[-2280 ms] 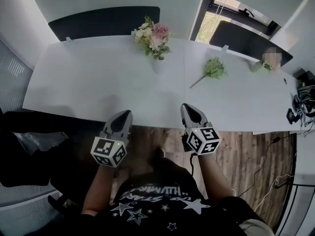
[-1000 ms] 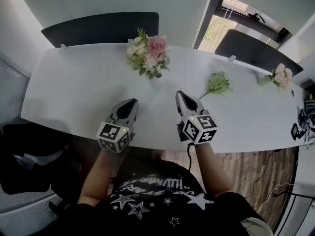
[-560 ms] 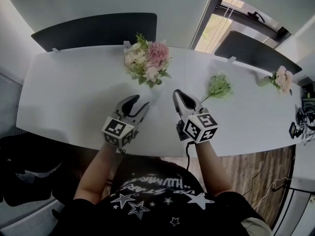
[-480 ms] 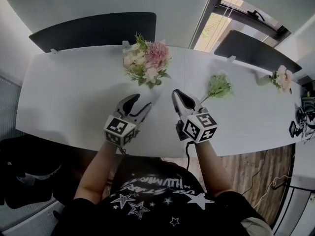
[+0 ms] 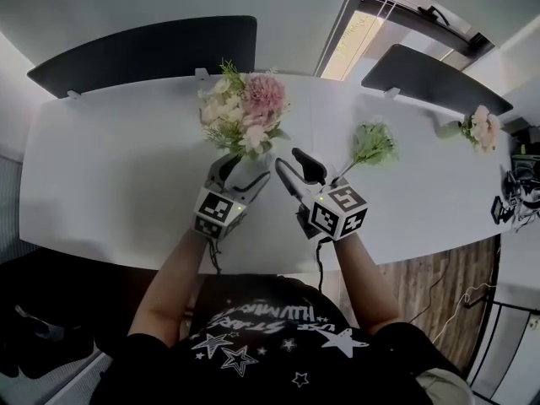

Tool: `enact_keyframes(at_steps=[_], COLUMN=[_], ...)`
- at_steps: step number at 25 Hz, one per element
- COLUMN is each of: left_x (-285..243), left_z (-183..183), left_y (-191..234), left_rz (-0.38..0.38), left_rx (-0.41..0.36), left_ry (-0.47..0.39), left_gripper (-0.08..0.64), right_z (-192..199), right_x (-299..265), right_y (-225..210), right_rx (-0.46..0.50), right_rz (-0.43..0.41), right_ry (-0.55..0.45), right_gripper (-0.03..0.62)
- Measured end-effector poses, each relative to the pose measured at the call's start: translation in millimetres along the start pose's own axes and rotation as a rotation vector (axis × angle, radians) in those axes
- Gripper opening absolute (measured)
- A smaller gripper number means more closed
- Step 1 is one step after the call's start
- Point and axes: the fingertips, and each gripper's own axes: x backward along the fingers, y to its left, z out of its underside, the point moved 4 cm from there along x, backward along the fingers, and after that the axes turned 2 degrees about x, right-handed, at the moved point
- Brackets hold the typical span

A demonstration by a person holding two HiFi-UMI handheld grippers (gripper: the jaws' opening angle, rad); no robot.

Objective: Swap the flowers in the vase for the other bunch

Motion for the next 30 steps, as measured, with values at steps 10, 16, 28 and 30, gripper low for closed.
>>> enact_keyframes(at_steps=[10, 16, 28, 30], left_x=[-32.8, -40.2, -44.8, -44.9], left_z=[6.9, 11.3, 14.3, 13.8], left_y=[6.3, 10.6, 11.9, 11.4], left_rz=[0.060, 0.035, 0.048, 0.049], left_rx=[-0.034, -0.060, -0.068, -0.066], left_ry=[-0.014, -0.011, -0.025, -0.023], left_gripper=[0.295, 0.293, 0.272, 0.270], right_z=[5.5, 3.1, -4.4, -5.9], right_x=[-20.8, -35.1, -64.4, -68.0], right_y=[-2.9, -4.9, -1.8, -1.7], right_rx=[0.030, 0.071, 0.215, 0.227], right_rz=[-0.025, -0.038, -0.109, -0.113], right_ry=[0.045, 0.040, 0.067, 0.068], right_gripper=[0.185, 0.186, 0.186, 0.184])
